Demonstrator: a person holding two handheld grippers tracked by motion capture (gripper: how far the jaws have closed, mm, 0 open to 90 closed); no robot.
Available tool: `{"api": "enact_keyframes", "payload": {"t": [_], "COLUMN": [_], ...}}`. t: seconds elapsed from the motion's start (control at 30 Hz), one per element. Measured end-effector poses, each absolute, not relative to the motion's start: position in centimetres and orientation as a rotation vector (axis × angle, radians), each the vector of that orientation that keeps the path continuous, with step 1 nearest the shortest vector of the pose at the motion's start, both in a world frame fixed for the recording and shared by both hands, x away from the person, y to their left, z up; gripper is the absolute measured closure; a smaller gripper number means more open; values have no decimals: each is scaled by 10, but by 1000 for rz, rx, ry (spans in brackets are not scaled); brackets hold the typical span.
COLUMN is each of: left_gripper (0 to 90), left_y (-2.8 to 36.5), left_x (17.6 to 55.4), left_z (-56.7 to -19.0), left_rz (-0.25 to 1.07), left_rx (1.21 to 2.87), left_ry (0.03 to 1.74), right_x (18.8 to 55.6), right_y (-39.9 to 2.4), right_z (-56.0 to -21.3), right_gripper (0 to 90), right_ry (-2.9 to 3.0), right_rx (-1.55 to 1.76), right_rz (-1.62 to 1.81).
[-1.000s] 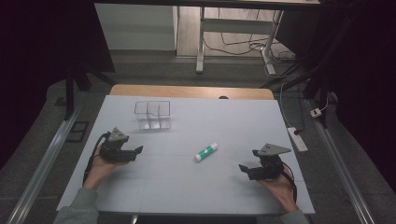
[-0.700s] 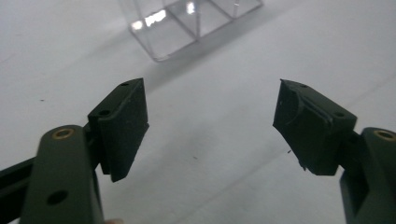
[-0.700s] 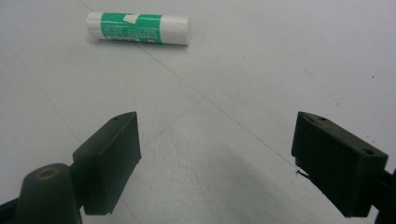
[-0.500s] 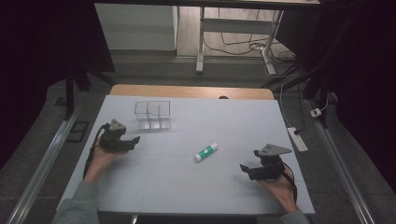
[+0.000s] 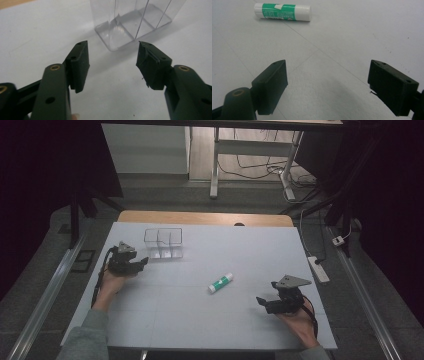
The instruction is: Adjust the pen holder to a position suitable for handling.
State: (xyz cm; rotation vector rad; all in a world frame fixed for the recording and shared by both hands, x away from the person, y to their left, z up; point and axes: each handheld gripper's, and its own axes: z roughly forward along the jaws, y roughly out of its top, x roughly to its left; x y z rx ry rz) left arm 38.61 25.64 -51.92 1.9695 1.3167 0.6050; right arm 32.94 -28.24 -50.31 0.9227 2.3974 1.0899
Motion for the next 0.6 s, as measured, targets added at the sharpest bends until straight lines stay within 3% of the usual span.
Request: {"api": "enact_keyframes", "payload": {"t": [0.23,0.47,0.6], "left_gripper": [585,875,890], "left_y": [260,263,265], "left_x": [393,401,410], "left_z": [-520,-522,-521], "left_rz": [645,684,653], "left_rx": [1930,1896,1883], "left_ry": [1330,1323,1327], "right_x": [329,329,331], "right_y": [-280,-281,-283], "right_z": [-504,-503,-503], "right_gripper": [154,154,154], "right_ry": [2396,2392,2391], "right_rx": [919,927,931], "right_rz": [1079,1090,1102]}}
